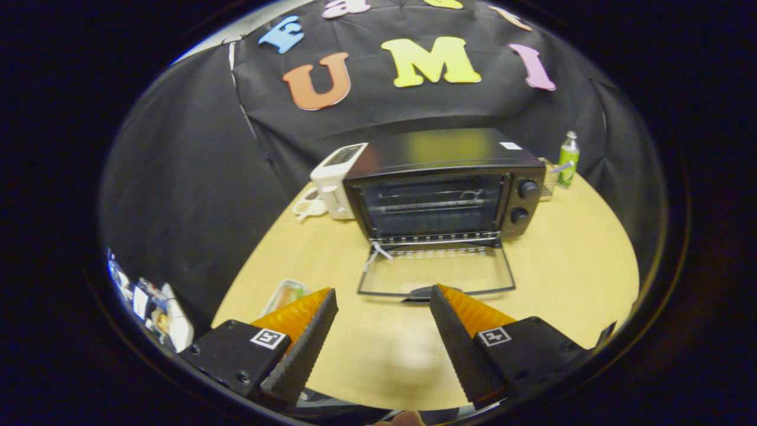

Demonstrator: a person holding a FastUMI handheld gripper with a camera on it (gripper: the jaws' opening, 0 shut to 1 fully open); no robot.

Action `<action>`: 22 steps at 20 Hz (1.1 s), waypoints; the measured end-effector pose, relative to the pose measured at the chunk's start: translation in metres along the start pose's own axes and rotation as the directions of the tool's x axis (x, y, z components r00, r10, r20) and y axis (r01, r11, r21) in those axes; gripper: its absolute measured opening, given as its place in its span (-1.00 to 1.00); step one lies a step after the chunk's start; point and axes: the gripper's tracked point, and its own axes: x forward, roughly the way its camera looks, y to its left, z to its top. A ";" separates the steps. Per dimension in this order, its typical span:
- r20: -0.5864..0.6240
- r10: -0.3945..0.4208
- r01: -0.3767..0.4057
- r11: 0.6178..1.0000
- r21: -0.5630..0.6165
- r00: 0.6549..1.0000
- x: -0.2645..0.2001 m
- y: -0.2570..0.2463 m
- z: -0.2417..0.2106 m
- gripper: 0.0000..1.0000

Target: Open the toaster oven, put the food inside, and close the toaster oven door.

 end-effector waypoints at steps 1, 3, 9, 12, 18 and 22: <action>-0.027 0.049 -0.049 0.999 0.019 0.998 -0.003 0.013 -0.002 1.00; -0.075 0.139 -0.133 0.987 0.085 0.987 -0.003 0.037 -0.008 1.00; -0.267 0.313 -0.232 0.927 0.294 0.911 0.050 0.089 -0.056 0.93; -0.322 0.363 -0.223 0.889 0.400 0.874 0.074 0.101 -0.070 0.83; -0.370 0.426 -0.209 0.840 0.500 0.826 0.102 0.122 -0.082 0.48; -0.385 0.437 -0.204 0.833 0.514 0.813 0.107 0.127 -0.088 0.07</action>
